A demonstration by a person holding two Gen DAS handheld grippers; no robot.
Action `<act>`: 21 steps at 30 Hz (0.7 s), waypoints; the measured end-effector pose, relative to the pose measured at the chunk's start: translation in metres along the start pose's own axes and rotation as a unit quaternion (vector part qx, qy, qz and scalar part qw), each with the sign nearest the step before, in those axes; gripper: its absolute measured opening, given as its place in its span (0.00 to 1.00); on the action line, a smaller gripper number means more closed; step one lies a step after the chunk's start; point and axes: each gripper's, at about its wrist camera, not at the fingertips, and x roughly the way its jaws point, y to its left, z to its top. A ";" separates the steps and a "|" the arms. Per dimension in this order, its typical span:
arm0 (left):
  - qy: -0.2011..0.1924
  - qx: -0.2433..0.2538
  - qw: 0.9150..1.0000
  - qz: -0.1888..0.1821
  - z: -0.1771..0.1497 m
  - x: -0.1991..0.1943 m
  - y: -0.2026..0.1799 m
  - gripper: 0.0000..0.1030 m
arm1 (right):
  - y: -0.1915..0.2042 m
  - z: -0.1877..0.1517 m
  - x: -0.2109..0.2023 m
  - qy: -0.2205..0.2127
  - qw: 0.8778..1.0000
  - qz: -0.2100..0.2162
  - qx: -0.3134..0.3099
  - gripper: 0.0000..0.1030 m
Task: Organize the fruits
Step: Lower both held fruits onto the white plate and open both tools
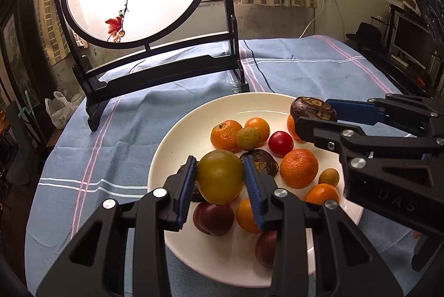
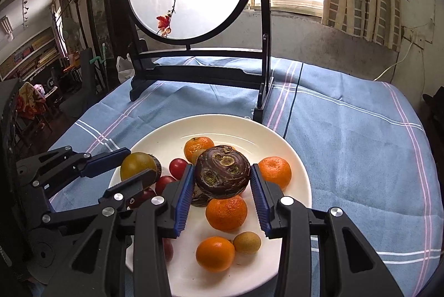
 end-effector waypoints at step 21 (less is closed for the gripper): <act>0.002 -0.002 1.000 -0.002 0.002 0.008 0.000 0.43 | 0.003 0.005 0.018 0.008 1.000 -0.016 -0.009 0.60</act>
